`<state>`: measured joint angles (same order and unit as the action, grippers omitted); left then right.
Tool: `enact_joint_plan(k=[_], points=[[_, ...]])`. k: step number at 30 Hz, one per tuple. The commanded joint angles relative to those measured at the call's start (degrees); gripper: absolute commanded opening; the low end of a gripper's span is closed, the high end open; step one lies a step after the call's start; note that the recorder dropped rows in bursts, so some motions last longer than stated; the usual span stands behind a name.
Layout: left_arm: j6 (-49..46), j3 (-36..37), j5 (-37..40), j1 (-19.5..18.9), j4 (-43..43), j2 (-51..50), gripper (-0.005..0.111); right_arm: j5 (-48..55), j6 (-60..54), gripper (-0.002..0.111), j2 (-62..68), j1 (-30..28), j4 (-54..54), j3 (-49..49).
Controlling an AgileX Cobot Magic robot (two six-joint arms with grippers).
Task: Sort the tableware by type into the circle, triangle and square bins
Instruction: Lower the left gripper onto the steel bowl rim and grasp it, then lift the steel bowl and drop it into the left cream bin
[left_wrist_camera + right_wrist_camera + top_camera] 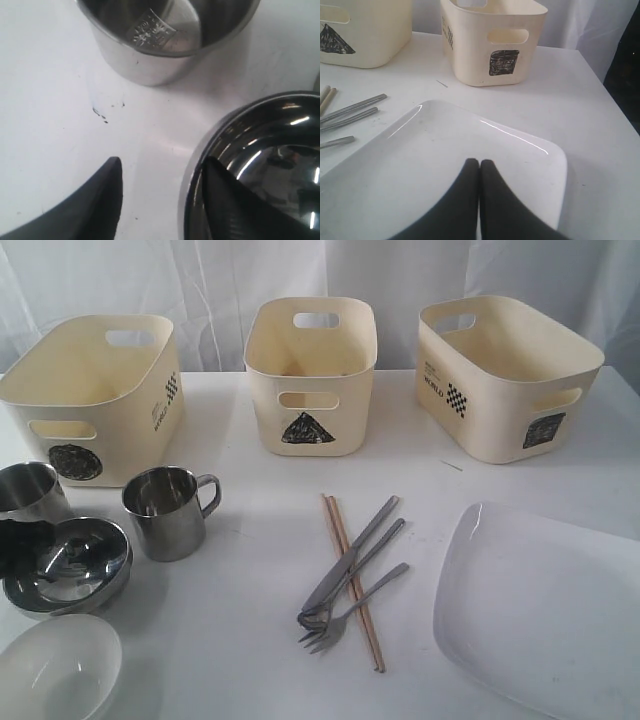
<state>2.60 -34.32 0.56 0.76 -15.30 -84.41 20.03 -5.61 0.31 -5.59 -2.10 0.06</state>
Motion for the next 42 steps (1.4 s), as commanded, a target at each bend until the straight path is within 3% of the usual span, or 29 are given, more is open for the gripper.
enact_joint_plan(k=[1,5,12,20,30,33,36,40,42], points=[[-0.1,-0.1,-1.3,-0.1,-0.1,-0.3,0.044,0.0,0.1,0.000,-0.3,-0.2,0.6,-0.1],[-0.1,-0.1,-1.9,-0.1,-0.1,-0.3,0.024,0.0,0.1,0.000,-0.3,-0.2,0.6,-0.1],[-0.1,-0.1,-0.6,-0.1,-0.1,-0.3,0.000,0.0,0.1,0.000,-0.3,-0.2,0.6,-0.1],[-0.1,-0.1,3.8,-0.1,3.3,2.9,0.000,0.0,0.1,0.000,-0.3,-0.2,0.6,-0.1],[-0.1,-5.8,9.2,-0.1,5.1,22.1,0.000,0.0,0.1,0.000,-0.3,-0.2,0.6,-0.1],[-0.1,-8.0,0.4,-0.1,5.1,26.4,0.000,0.0,0.1,0.000,-0.3,-0.2,0.6,-0.1],[-0.1,-8.4,-20.0,-0.1,5.7,26.9,0.000,0.0,0.1,0.000,-0.3,-0.2,0.6,-0.1],[0.6,-8.7,-43.6,-0.1,11.6,20.9,0.000,0.0,0.1,0.000,-0.3,-0.2,0.6,-0.1],[0.8,-10.6,-47.5,-0.1,16.3,15.0,0.000,0.0,0.1,0.000,-0.3,-0.2,0.6,-0.1]])
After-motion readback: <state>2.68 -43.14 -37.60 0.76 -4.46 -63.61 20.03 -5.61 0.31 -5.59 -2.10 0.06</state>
